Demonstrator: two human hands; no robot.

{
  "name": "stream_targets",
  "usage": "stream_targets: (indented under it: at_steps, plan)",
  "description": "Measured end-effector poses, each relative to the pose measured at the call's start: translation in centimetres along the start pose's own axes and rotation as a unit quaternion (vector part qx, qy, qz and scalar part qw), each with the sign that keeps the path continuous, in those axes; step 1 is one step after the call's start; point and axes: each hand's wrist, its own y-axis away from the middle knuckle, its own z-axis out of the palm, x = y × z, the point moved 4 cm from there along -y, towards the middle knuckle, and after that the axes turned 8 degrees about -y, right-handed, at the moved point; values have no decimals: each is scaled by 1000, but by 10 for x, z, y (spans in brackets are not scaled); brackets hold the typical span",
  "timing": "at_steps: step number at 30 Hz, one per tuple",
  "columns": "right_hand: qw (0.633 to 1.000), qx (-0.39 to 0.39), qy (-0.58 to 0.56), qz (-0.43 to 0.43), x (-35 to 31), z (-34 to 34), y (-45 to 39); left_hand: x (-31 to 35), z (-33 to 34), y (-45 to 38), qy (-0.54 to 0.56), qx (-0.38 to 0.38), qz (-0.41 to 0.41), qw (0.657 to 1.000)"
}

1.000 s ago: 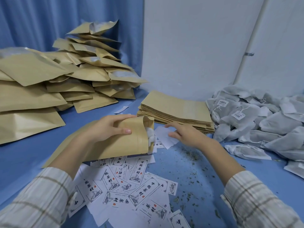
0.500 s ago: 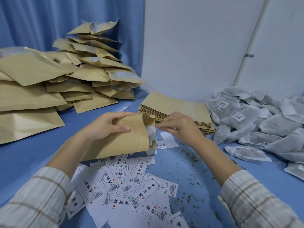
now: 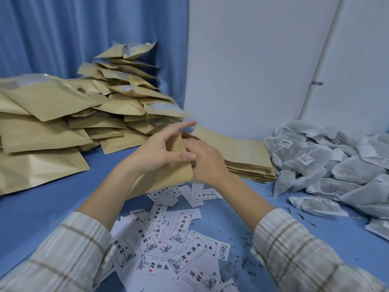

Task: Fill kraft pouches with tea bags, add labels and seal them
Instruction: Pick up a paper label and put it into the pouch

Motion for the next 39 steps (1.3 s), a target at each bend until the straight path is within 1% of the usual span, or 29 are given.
stream_targets:
  at_steps: [3,5,7,9,10,12,14,16,17,19,21,23,24,26,27,30,32,33,35,36,37,39]
  plan:
    - [997,-10,-78,18,-4,-4,-4,6,-2,4,-60,26,-1,998]
    - [993,-12,-105,45,-2,-11,-11,13,-3,7,-90,39,3,995]
    - [992,20,-101,72,1,-26,-17,18,-6,15,-88,39,9,995]
    - [989,50,-94,98,2,-45,-21,22,-11,22,-131,45,21,990]
    - [988,56,-89,116,1,-54,-23,26,-12,23,-164,68,36,983]
    - [984,60,-95,139,-6,-71,-27,40,-15,21,-207,158,84,962]
    - [981,65,-133,125,-19,-92,-30,57,-17,18,-211,232,117,942]
    - [983,44,-152,94,-27,-117,-27,67,-23,12,-190,271,97,939]
    - [986,14,-138,87,-29,-131,-24,70,-27,10,-168,281,79,942]
    - [989,-57,-89,101,-30,-156,-17,78,-29,6,-103,278,73,952]
    - [986,-122,10,114,-34,-171,-14,93,-23,2,-32,252,94,963]
    - [974,-156,74,145,-33,-179,-11,114,-11,-2,7,217,129,968]
    - [970,-167,70,165,-33,-181,-8,124,-6,-4,27,204,147,967]
    - [964,-181,16,197,-27,-185,-1,136,1,-9,67,189,170,965]
    - [963,-188,7,191,-23,-184,3,139,4,-11,80,187,174,964]
    - [960,-218,6,176,-17,-188,15,139,17,-18,106,171,168,965]
    - [947,-252,31,197,-13,-193,21,136,24,-24,126,166,154,966]
    - [944,-263,42,194,-14,-198,22,134,28,-27,134,167,143,966]
    - [959,-240,39,146,-17,-213,23,131,33,-34,162,169,114,965]
    - [969,-206,30,132,-19,-225,22,130,36,-37,178,168,101,964]
    - [980,-156,15,122,-20,-238,23,128,38,-40,192,169,88,963]
    - [991,-67,-8,113,-14,-263,28,121,39,-45,217,186,55,957]
